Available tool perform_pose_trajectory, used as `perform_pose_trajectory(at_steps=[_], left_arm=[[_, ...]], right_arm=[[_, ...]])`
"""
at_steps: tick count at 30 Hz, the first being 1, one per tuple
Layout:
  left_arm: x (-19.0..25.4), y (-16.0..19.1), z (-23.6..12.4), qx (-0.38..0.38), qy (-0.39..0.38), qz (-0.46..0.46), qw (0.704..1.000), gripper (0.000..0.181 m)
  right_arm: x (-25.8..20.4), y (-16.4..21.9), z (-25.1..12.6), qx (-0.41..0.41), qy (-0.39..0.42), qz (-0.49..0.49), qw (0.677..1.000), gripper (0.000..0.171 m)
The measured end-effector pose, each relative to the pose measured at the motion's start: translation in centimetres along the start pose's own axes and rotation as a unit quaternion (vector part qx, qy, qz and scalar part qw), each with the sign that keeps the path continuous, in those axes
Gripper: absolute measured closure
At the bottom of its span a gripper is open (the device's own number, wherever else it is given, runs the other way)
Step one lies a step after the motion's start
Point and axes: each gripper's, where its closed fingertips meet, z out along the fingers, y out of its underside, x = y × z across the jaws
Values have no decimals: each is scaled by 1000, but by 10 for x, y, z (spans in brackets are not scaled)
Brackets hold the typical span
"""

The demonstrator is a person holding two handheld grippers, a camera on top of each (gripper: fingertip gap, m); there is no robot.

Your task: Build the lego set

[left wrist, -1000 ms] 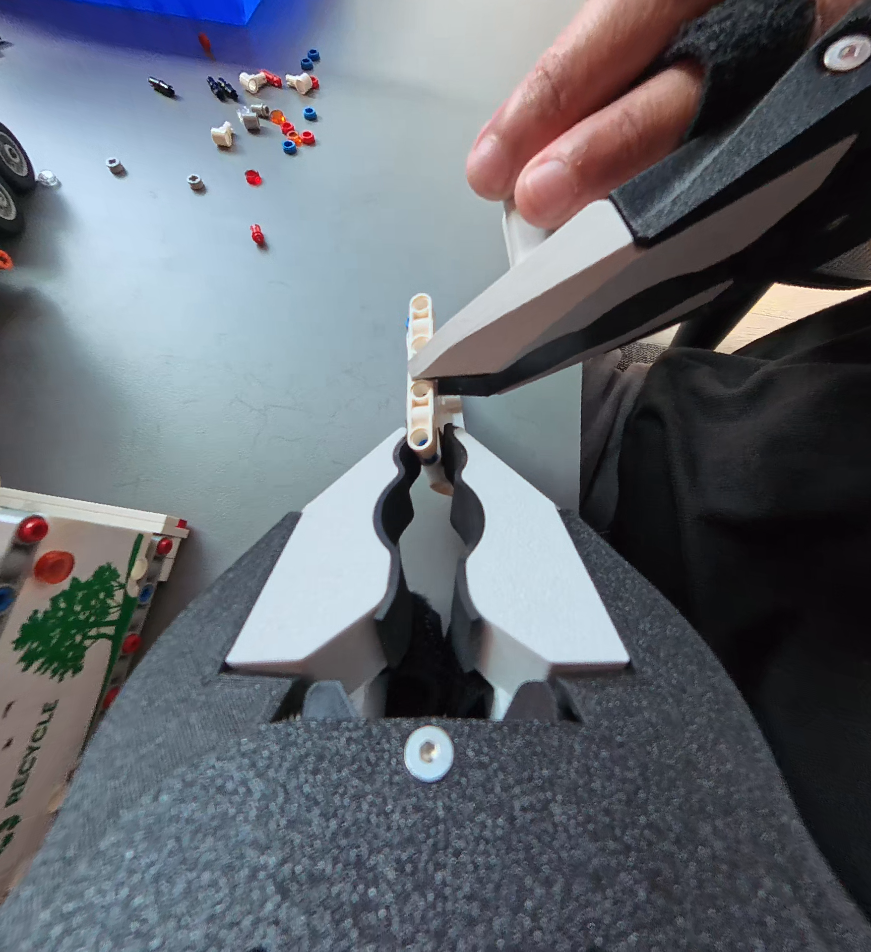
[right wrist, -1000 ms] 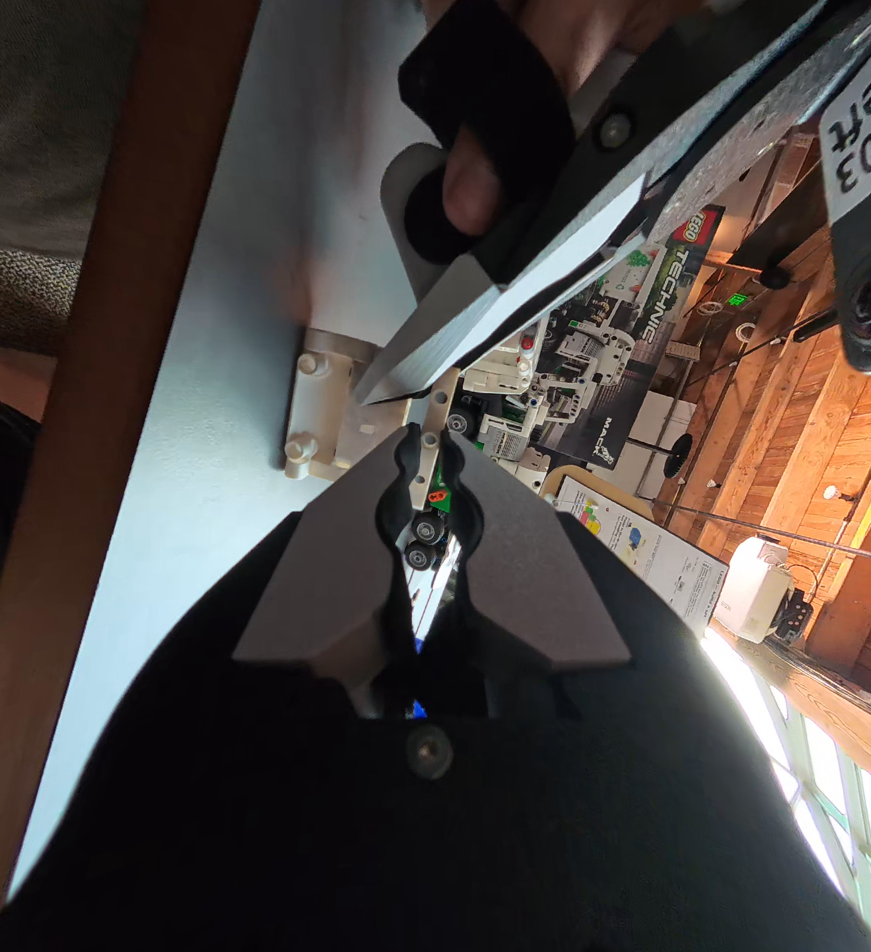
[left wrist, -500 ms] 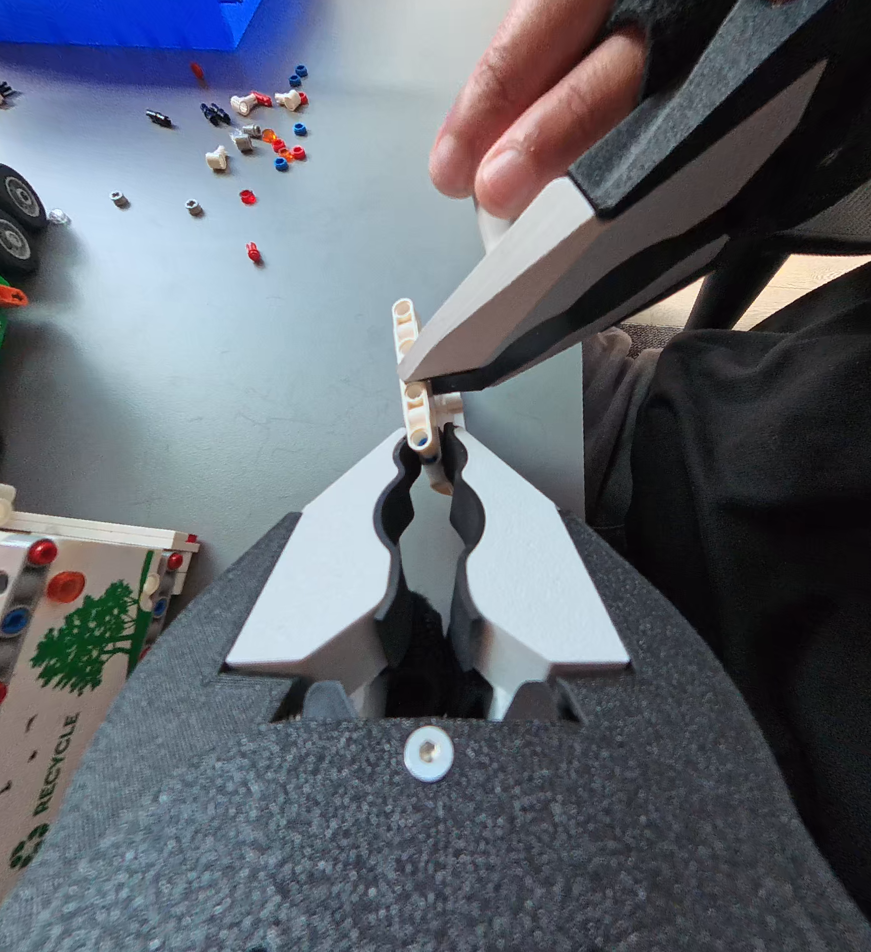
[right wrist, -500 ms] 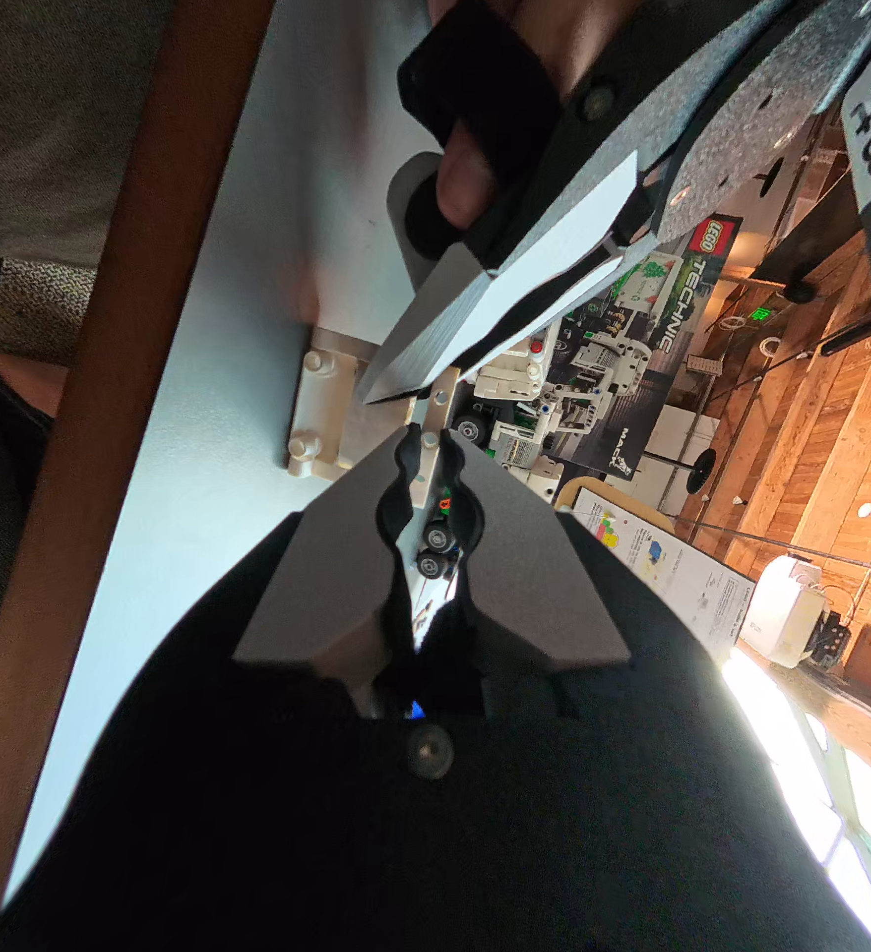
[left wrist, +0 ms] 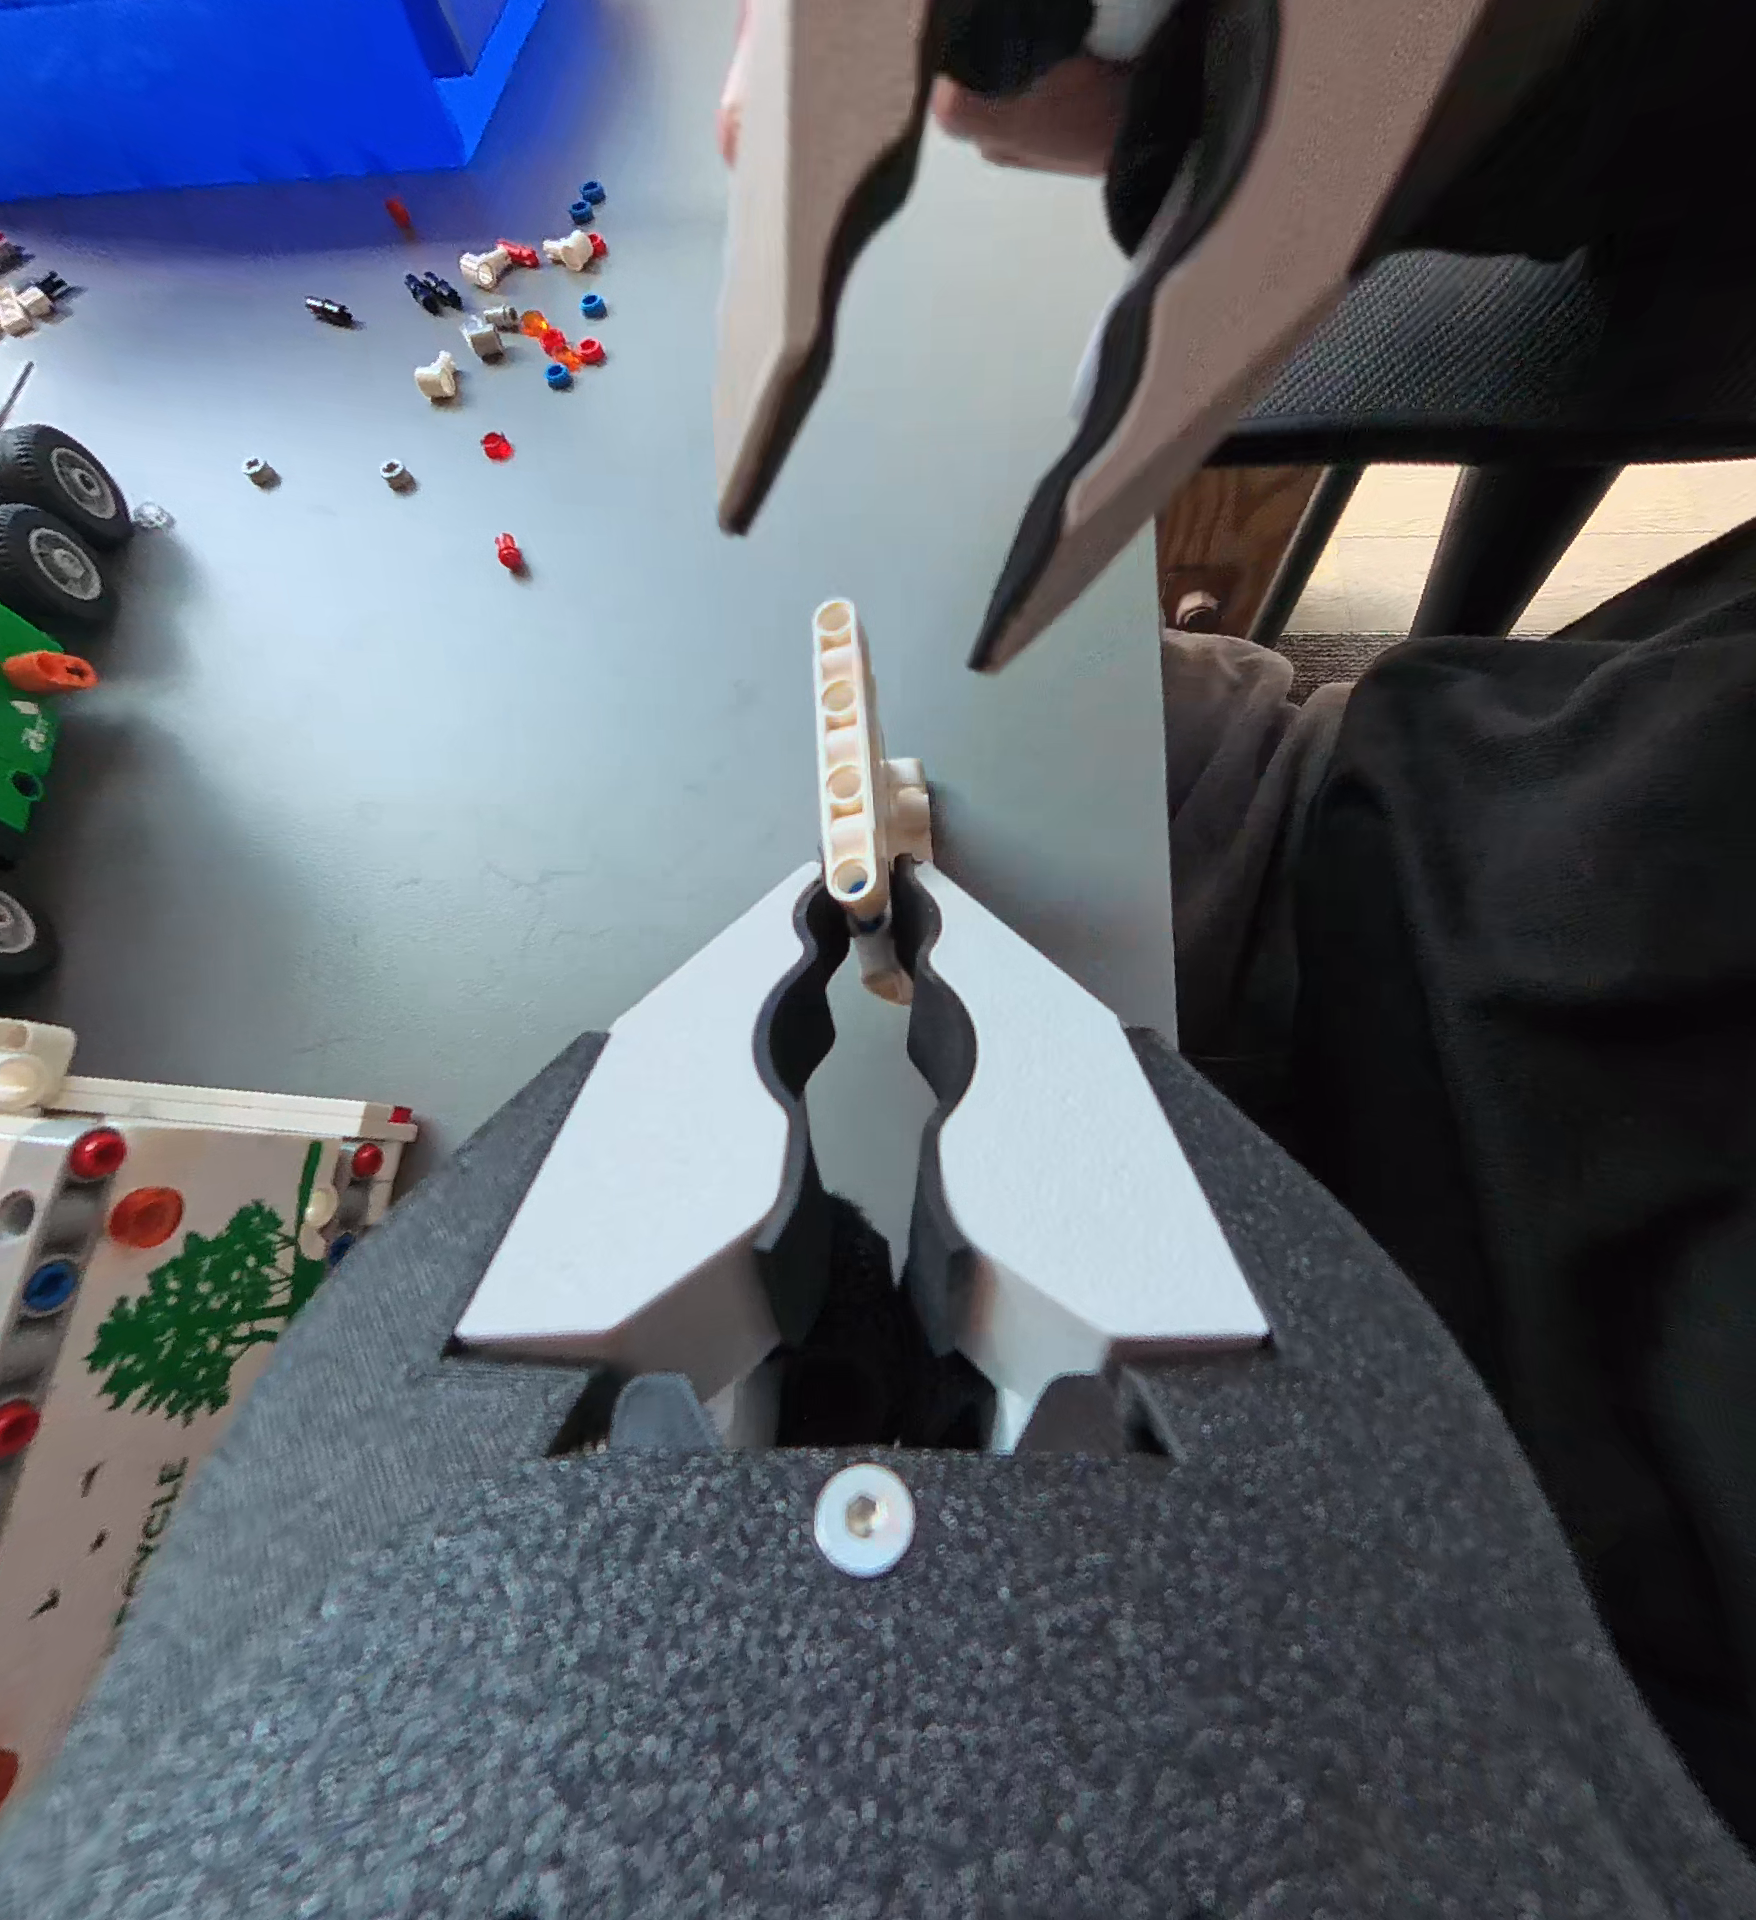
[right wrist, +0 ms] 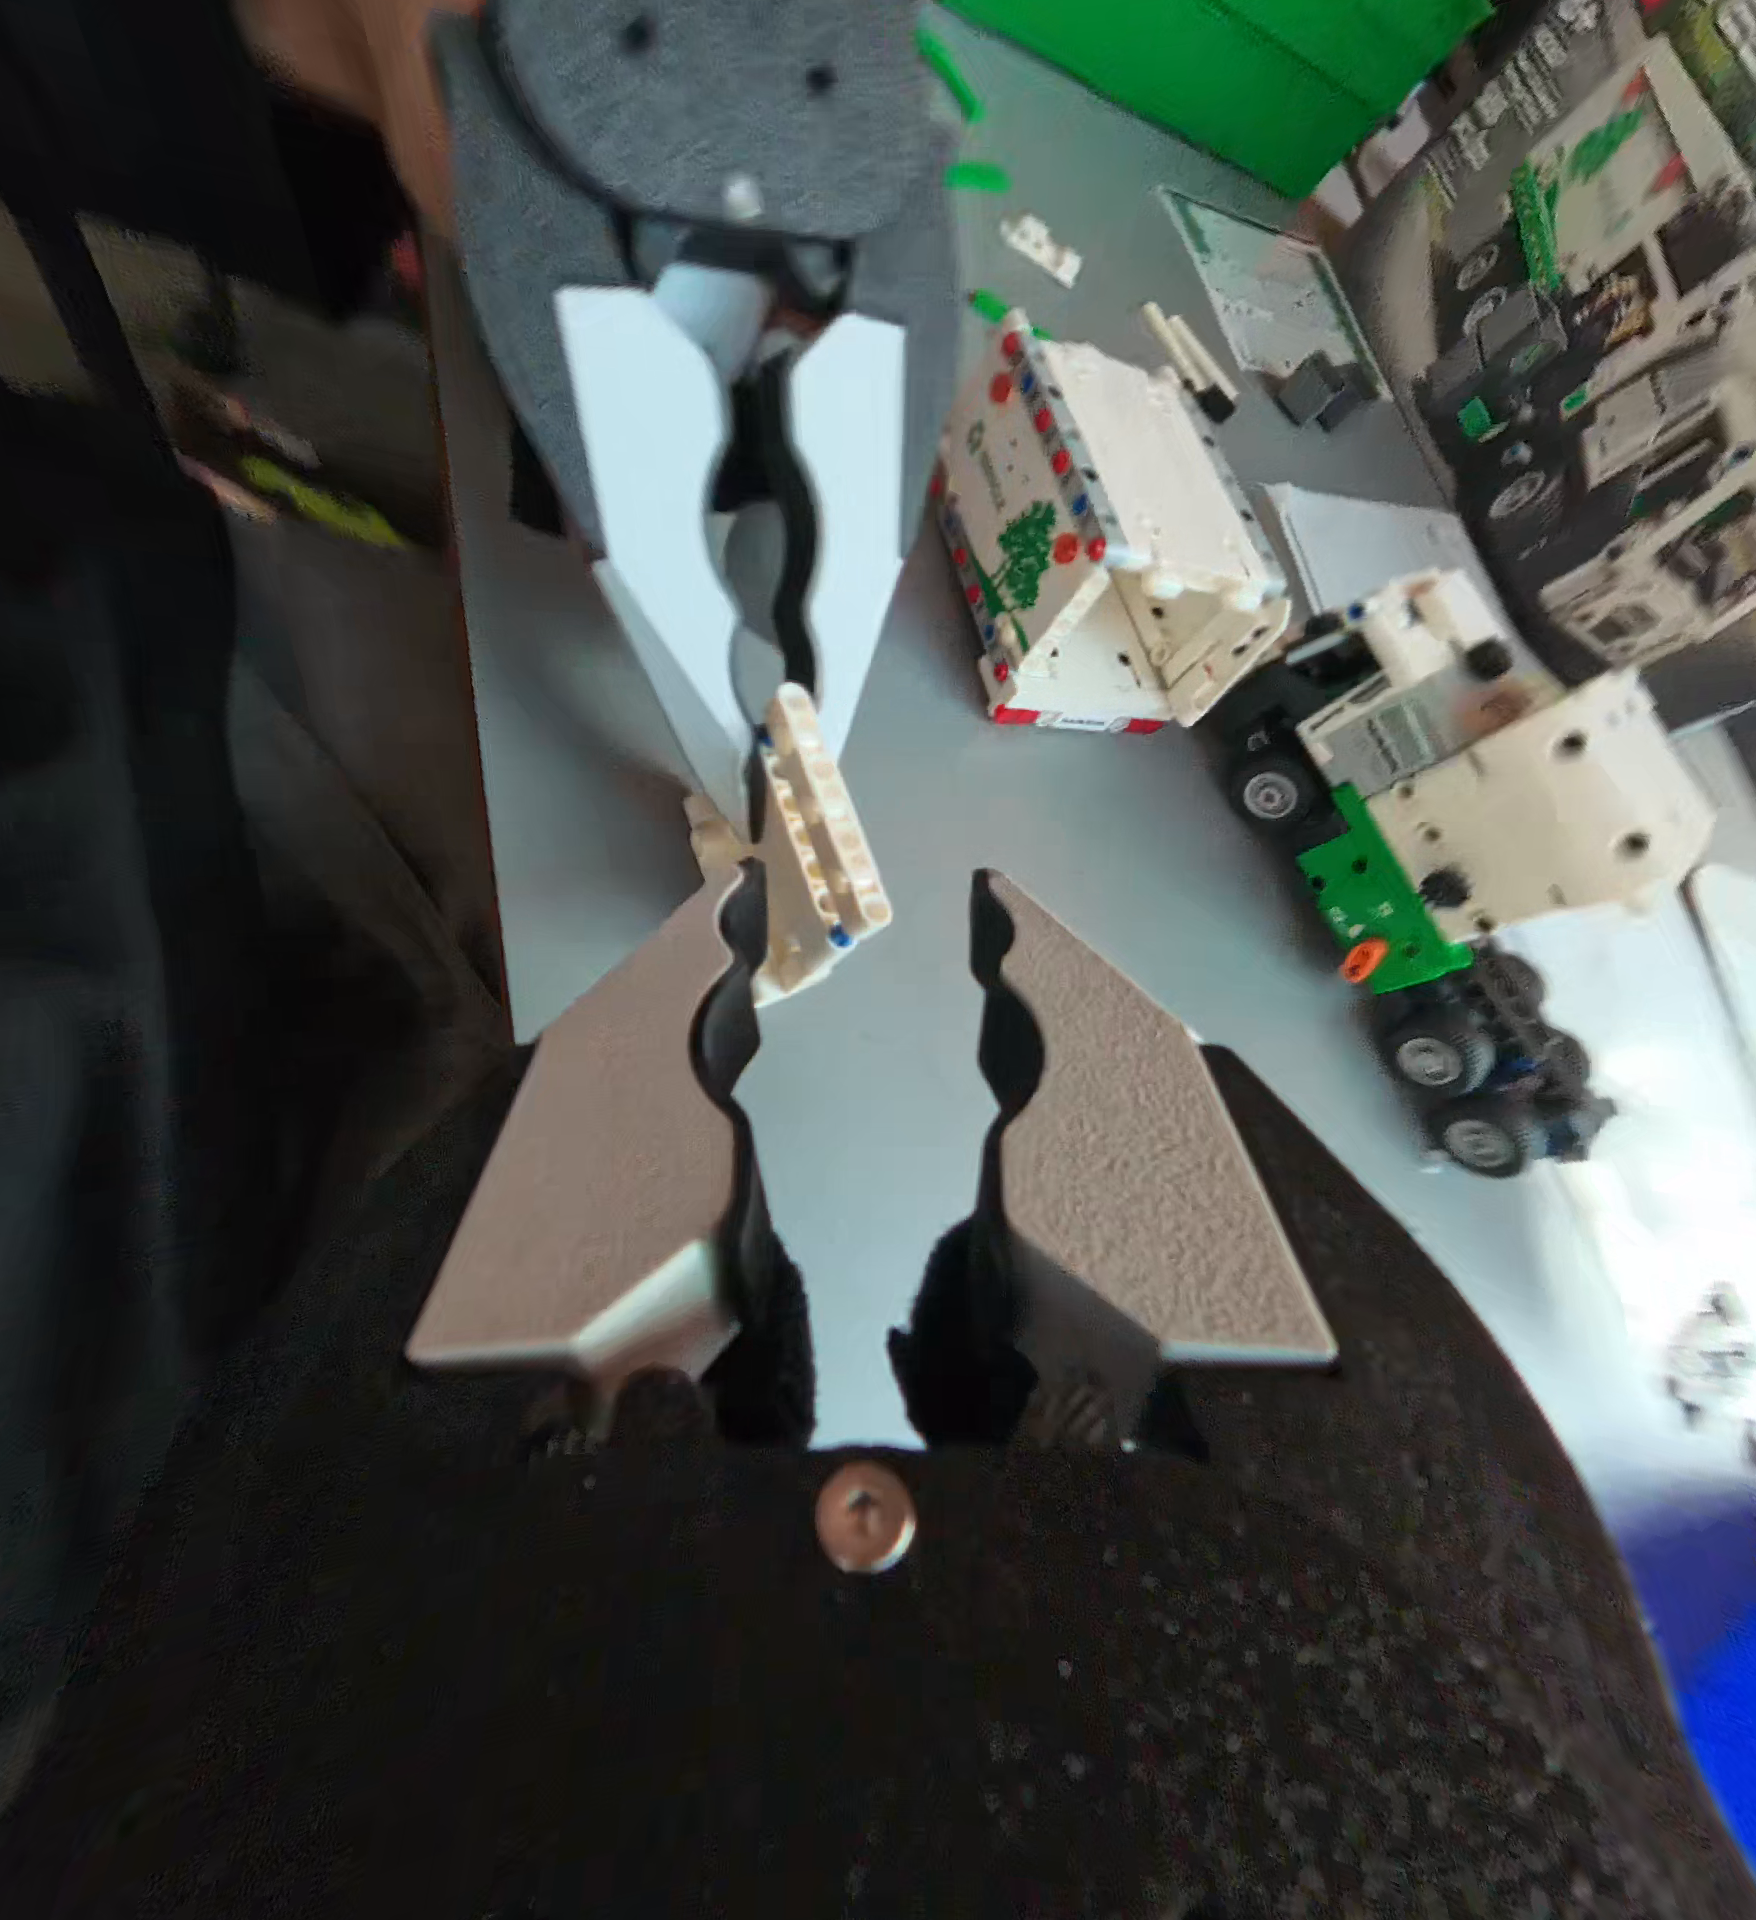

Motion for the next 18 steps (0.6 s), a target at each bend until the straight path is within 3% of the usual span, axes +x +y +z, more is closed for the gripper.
perform_pose_trajectory(at_steps=[1,3,8,14,18], left_arm=[[0,0,0,0,-1,2,1000,175],[1,0,0,1,-2,5,1000,175],[4,-2,-1,7,6,13,1000,176],[5,-9,-8,38,25,2,999,176],[0,-14,-9,52,8,3,999,174]], right_arm=[[1,3,-1,24,-25,49,998,134],[-8,12,3,30,-85,94,991,137],[-15,23,22,14,-71,44,996,146],[-22,8,23,83,-131,115,981,163],[-20,7,22,87,-154,163,971,164]])
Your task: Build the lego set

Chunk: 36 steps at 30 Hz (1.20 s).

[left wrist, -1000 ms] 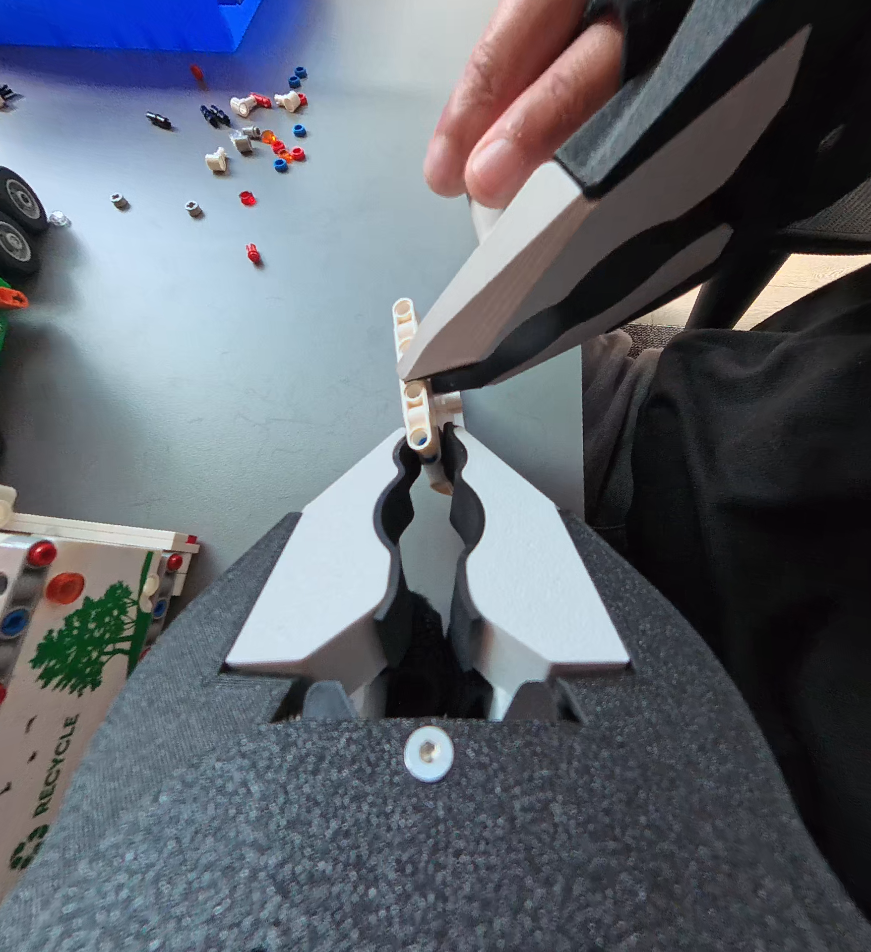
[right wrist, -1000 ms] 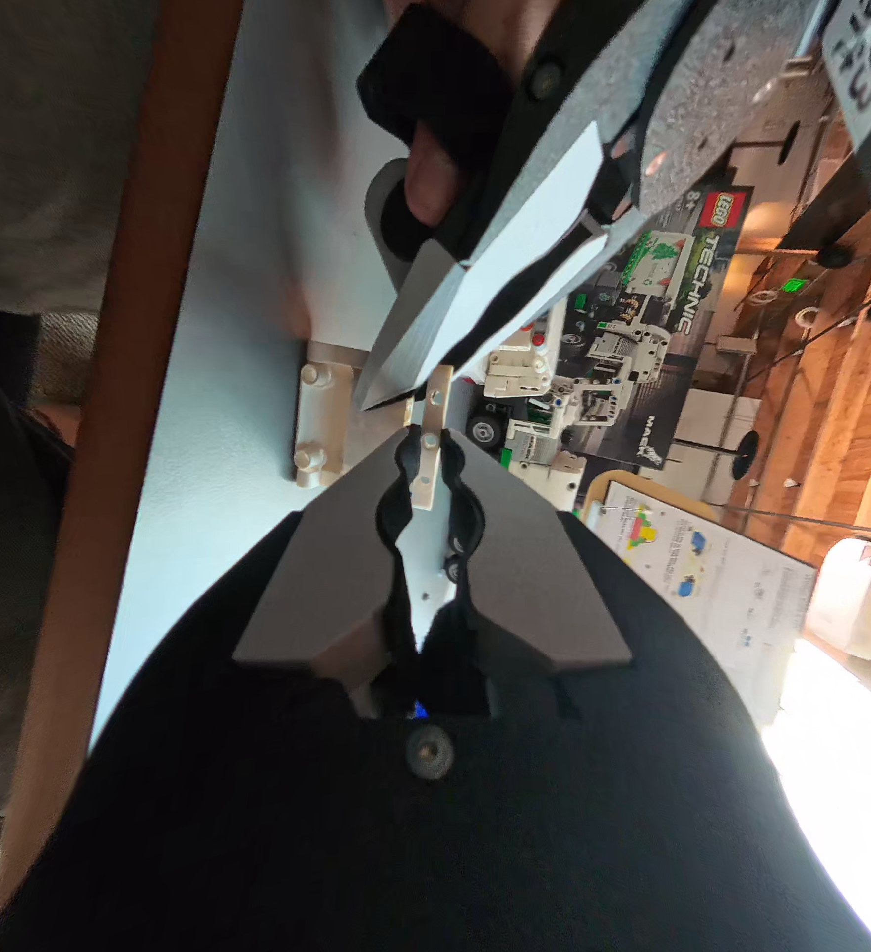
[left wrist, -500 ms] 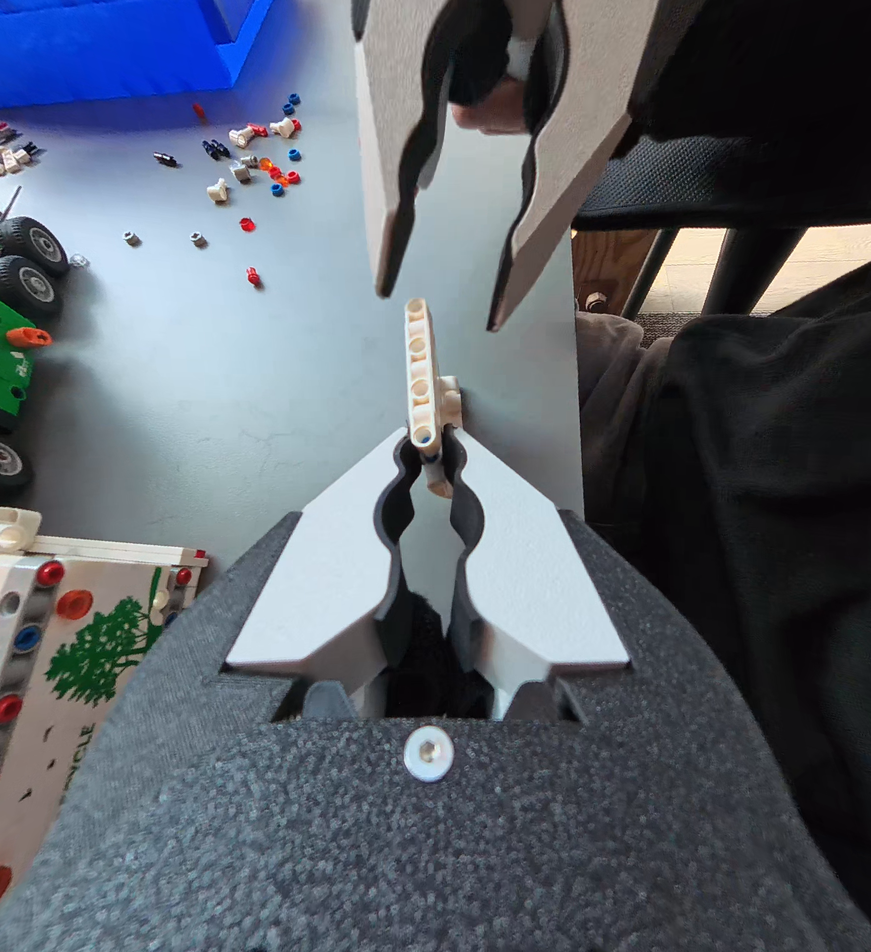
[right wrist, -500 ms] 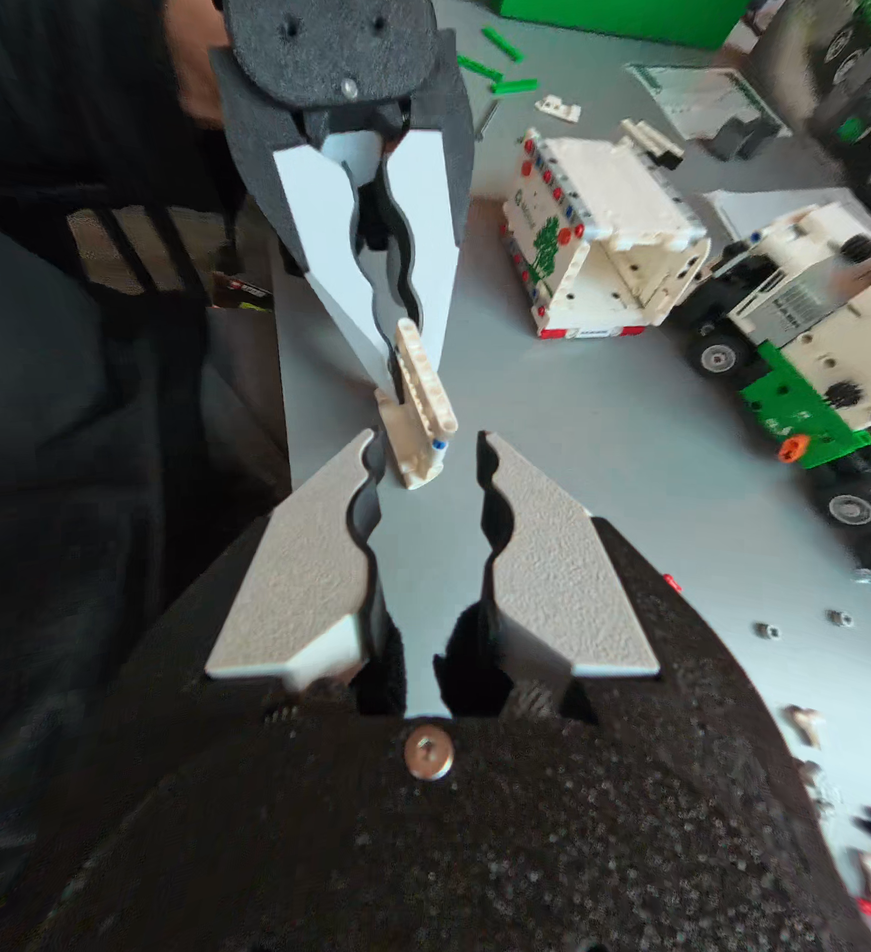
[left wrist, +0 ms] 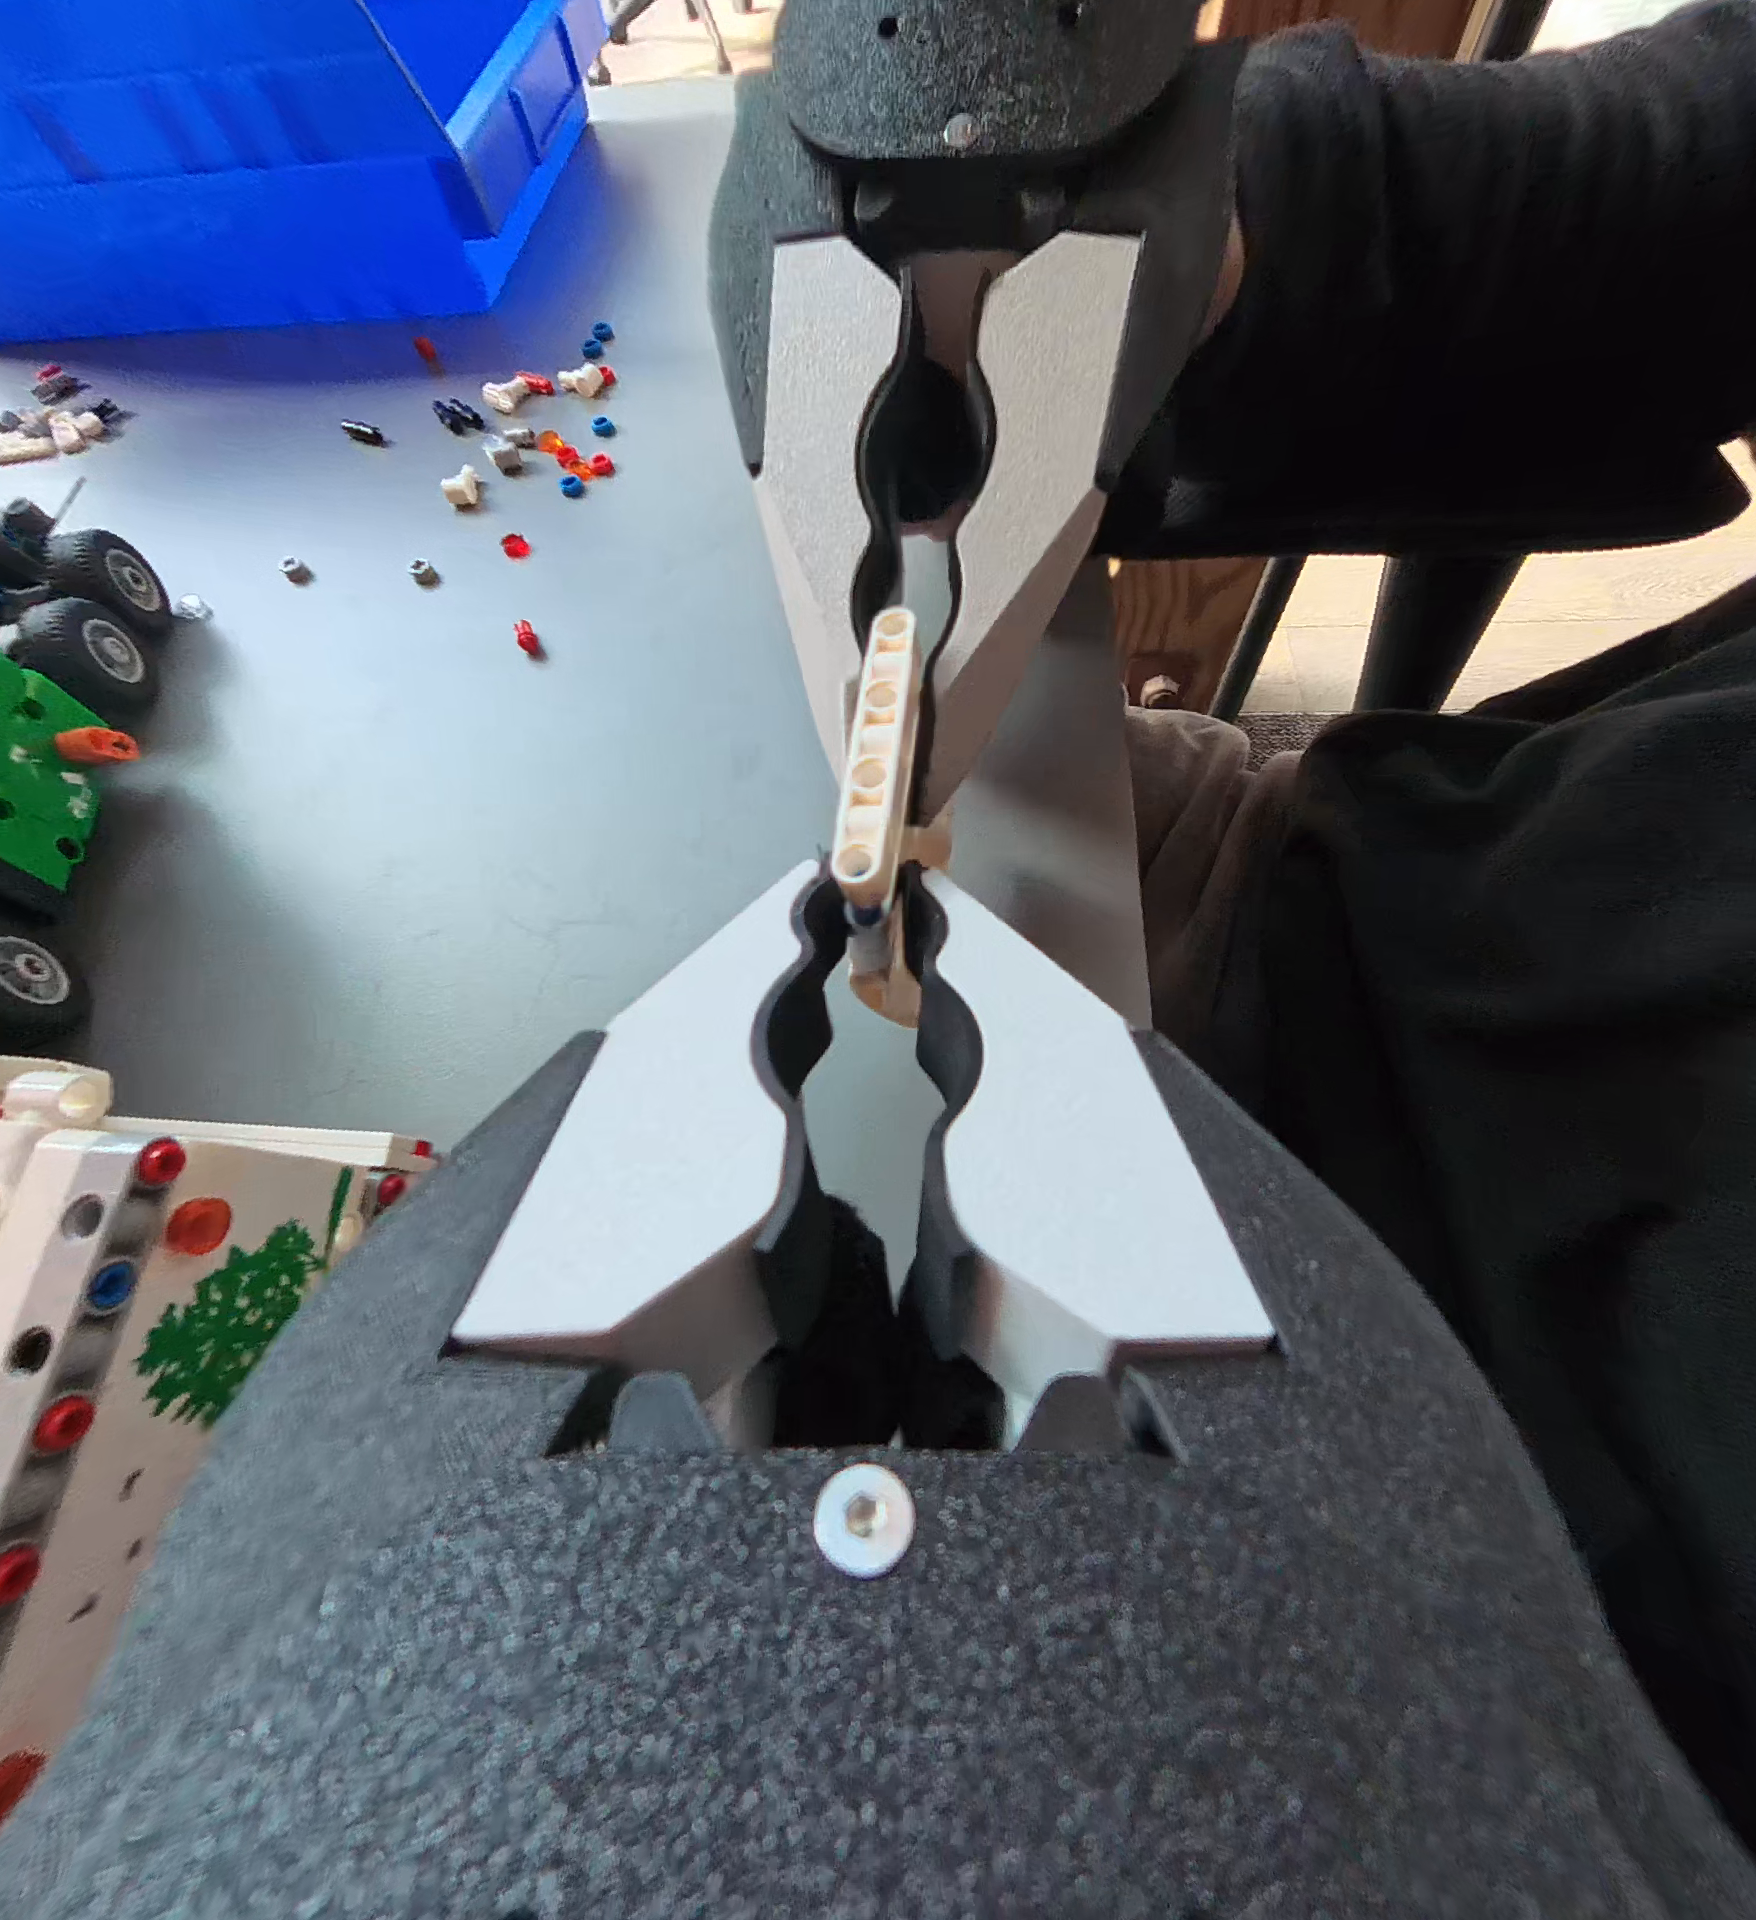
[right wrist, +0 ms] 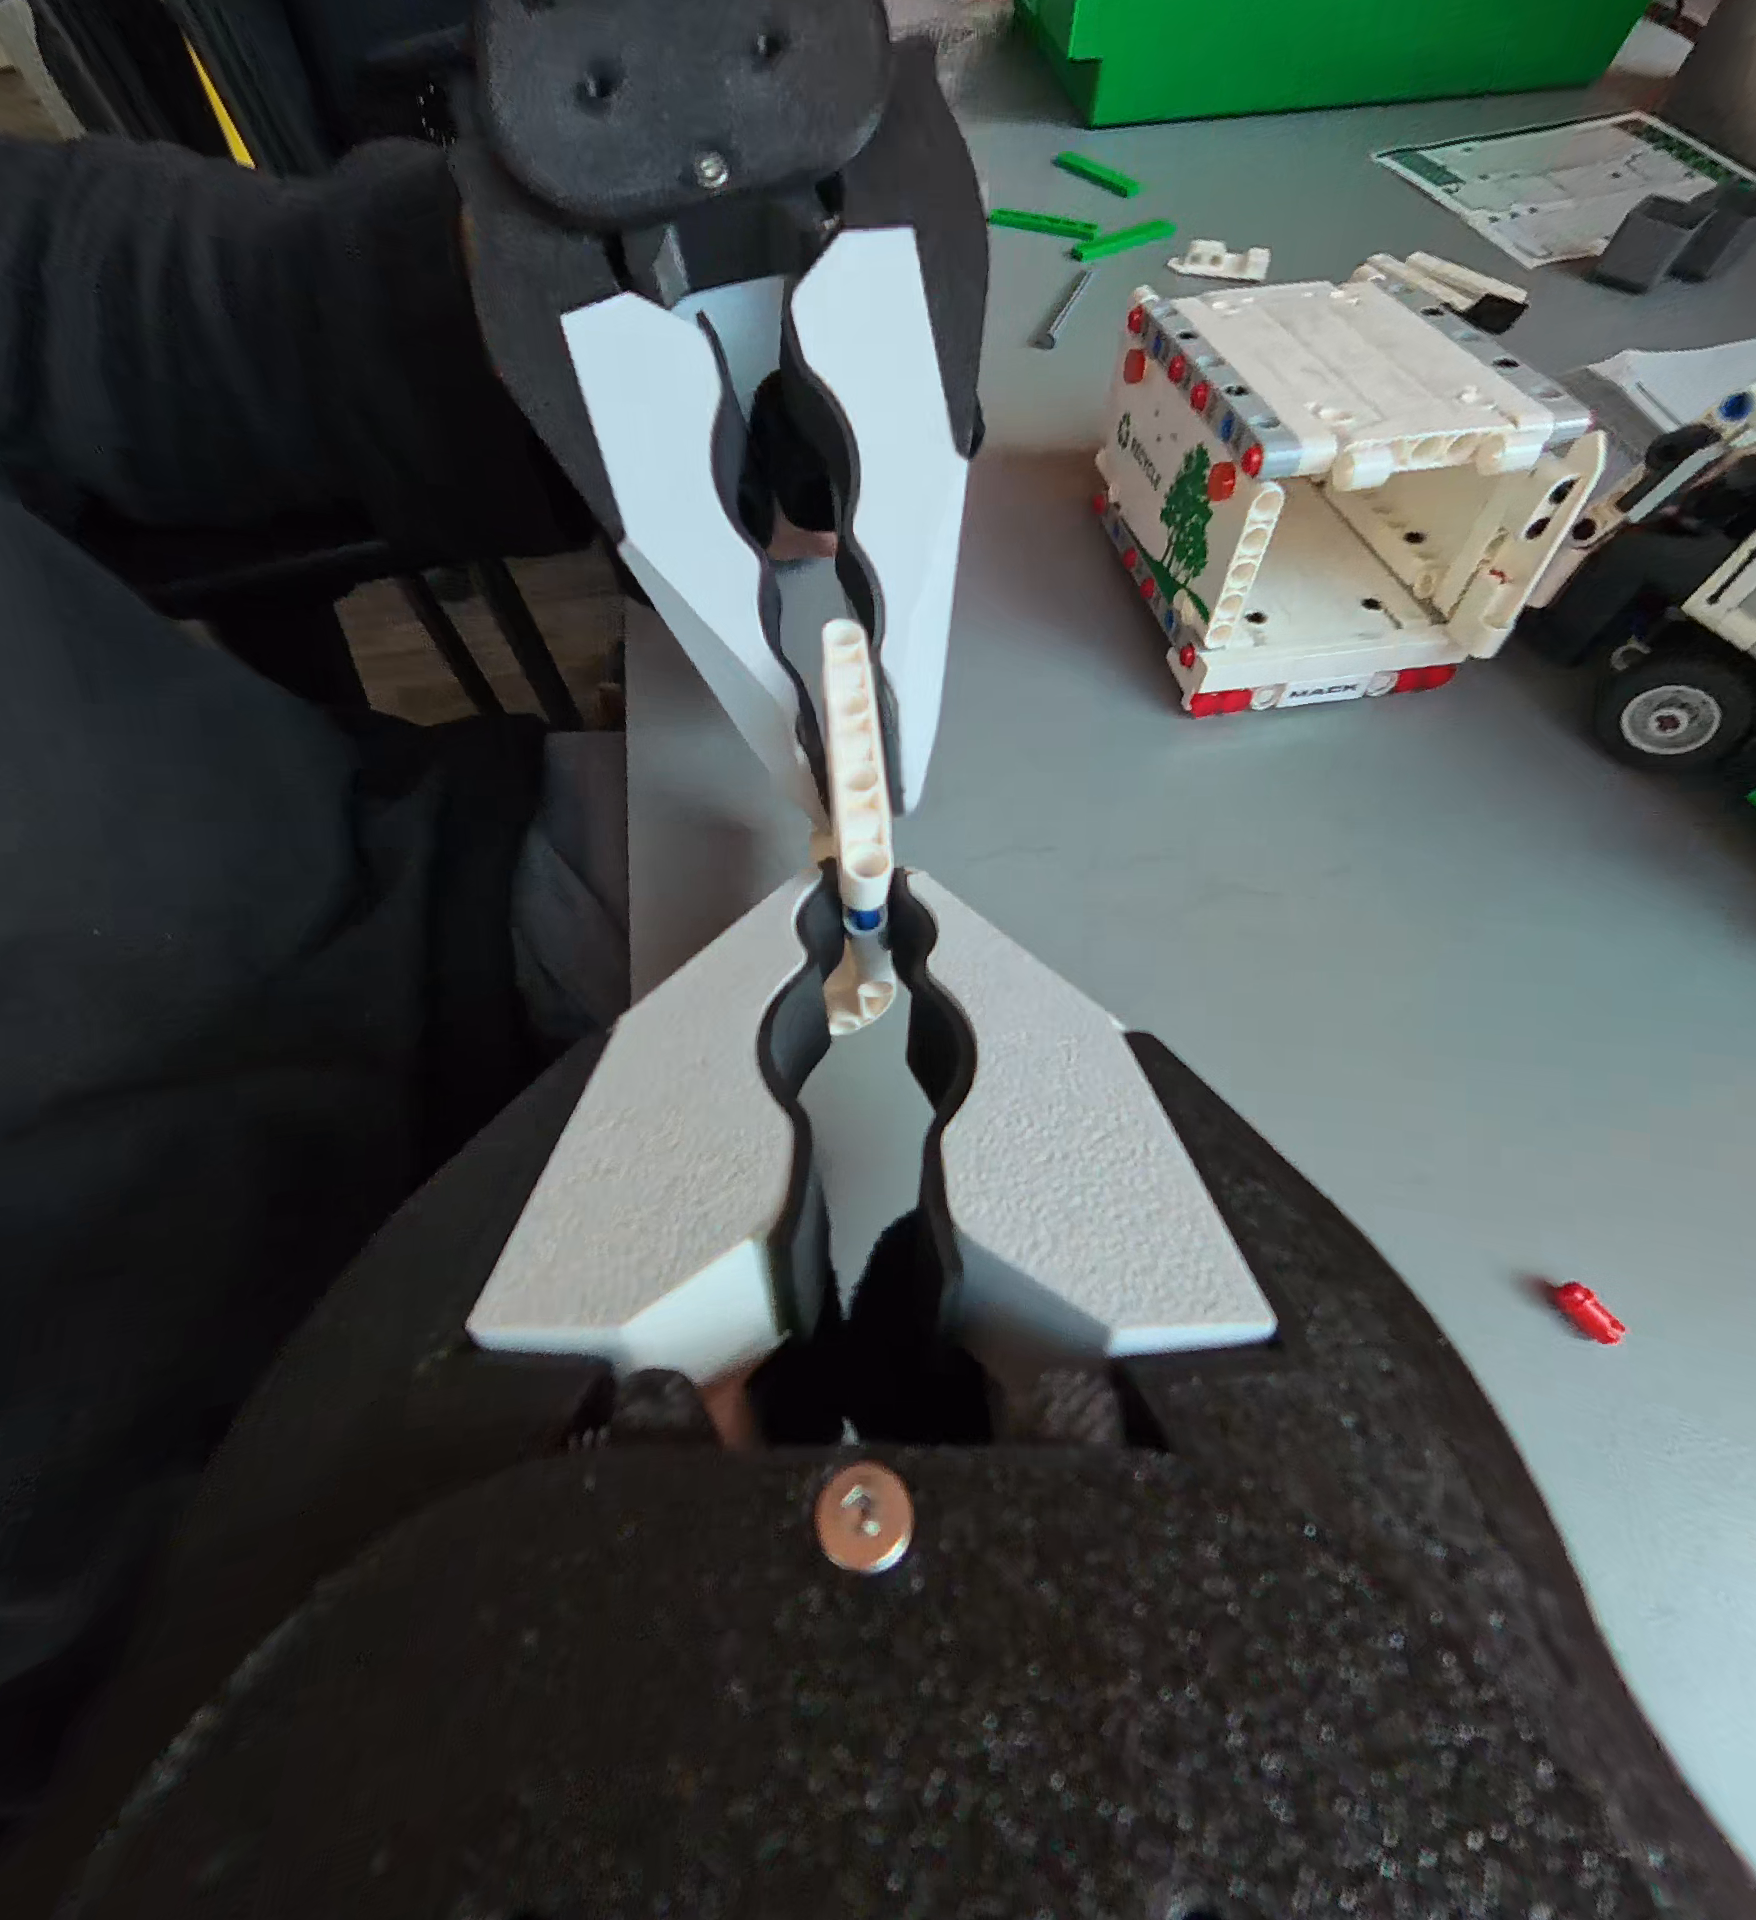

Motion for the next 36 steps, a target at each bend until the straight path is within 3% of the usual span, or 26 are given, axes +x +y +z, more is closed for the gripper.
perform_pose_trajectory(at_steps=[4,6,12,17,20,36], left_arm=[[-12,-6,-2,9,-69,34,997,158],[-20,-4,-4,-22,-129,84,988,138],[-19,-12,-4,-107,-255,283,919,130],[-16,-15,-2,-130,-272,308,902,131],[-11,-16,-1,-130,-267,323,899,143],[-1,-15,-1,-153,-263,360,882,147]], right_arm=[[4,-6,-3,24,-19,82,996,165],[6,-6,-5,25,-24,122,992,165],[7,-6,-5,-9,7,131,991,165],[0,-3,-4,-50,29,102,993,165],[-3,-6,-5,-52,28,103,993,165],[-13,-3,-6,-42,-21,128,991,165]])
